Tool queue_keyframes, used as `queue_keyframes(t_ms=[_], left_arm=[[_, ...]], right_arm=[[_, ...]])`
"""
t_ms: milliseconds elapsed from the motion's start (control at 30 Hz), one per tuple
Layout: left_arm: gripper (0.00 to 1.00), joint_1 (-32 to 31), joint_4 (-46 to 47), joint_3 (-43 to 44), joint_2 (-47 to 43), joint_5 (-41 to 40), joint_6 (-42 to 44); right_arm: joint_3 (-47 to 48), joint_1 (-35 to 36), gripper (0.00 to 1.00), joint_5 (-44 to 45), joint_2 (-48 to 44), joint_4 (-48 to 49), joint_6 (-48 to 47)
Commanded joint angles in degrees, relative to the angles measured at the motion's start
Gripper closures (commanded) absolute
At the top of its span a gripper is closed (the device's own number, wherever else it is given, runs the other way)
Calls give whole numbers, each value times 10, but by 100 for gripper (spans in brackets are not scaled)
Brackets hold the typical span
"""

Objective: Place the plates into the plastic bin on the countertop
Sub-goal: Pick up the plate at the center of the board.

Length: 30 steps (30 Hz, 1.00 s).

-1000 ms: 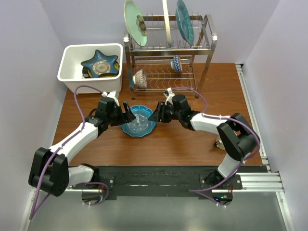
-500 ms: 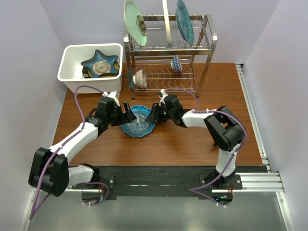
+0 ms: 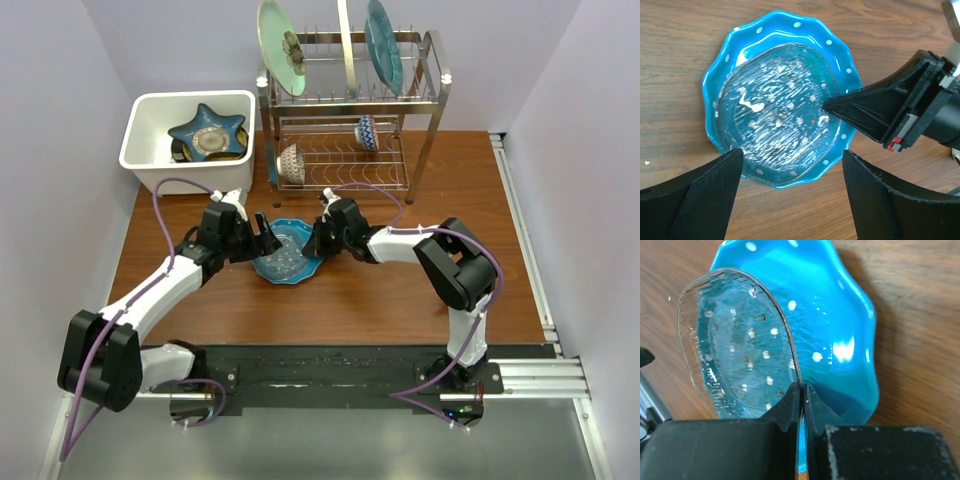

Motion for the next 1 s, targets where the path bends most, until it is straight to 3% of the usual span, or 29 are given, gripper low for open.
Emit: queue_keyframes(t_ms=[0, 400, 667, 967], left_arm=[[15, -2, -7, 16, -23, -19, 13], [16, 3, -26, 23, -36, -75, 23], [31, 26, 16, 7, 12, -70, 9], [37, 67, 40, -7, 63, -59, 12]], right_arm=[[-19, 3, 100, 36, -40, -14, -13], [-53, 3, 100, 53, -130, -37, -23], [-72, 2, 100, 114, -219, -118, -62], [-129, -32, 100, 138, -275, -141, -72]])
